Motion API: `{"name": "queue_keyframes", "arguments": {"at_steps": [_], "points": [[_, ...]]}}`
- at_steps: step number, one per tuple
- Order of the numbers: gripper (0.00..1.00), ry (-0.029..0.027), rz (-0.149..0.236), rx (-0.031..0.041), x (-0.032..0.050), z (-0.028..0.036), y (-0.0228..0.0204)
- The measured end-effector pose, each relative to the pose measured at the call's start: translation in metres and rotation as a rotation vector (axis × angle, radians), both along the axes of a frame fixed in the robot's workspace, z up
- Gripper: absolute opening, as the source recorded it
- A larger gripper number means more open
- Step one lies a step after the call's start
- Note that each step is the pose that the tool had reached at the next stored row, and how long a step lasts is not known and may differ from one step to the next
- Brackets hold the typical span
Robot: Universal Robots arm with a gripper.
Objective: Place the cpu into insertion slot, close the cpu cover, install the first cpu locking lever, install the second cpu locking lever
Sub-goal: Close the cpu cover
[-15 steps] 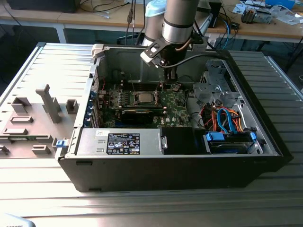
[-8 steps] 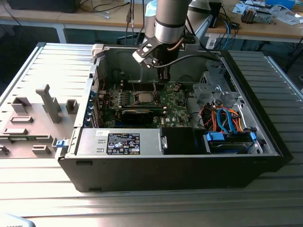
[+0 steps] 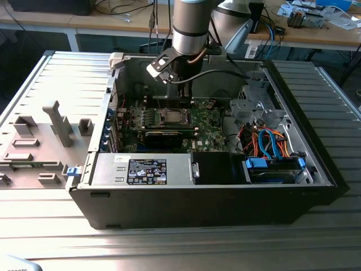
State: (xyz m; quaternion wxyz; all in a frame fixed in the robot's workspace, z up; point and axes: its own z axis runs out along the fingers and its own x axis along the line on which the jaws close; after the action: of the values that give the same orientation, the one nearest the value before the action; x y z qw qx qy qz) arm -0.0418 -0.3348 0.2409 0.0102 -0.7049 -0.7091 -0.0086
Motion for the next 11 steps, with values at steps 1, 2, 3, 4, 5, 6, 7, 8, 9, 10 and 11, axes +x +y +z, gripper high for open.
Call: {"name": "queue_keyframes", "arguments": {"at_steps": [1,2,3,4,5,6,7,8,9,10,11], "points": [[0.11,0.0000,0.000,0.0000,-0.0058,-0.0022,0.0000],[0.11,0.0000,0.000,0.0000,-0.0119,-0.0061,0.0000],[0.11,0.0000,0.000,-0.0001,-0.0165,-0.0097,0.0000],[0.11,0.0000,0.000,0.0001,-0.0194,-0.0119,0.0001],[0.11,-0.0001,0.000,0.0001,-0.0221,-0.0140,0.0001],[0.11,0.0000,0.000,0.0000,-0.0253,-0.0175,0.0000],[0.11,0.0000,0.000,0.0000,-0.0271,-0.0203,0.0000],[0.11,-0.0001,0.000,0.0001,-0.0287,-0.0232,0.0001],[0.11,-0.0001,0.000,0.0001,-0.0296,-0.0248,0.0001],[0.11,0.0000,0.000,0.0000,-0.0310,-0.0275,0.0000],[0.11,0.0000,0.000,0.0001,-0.0319,-0.0297,0.0000]]}}
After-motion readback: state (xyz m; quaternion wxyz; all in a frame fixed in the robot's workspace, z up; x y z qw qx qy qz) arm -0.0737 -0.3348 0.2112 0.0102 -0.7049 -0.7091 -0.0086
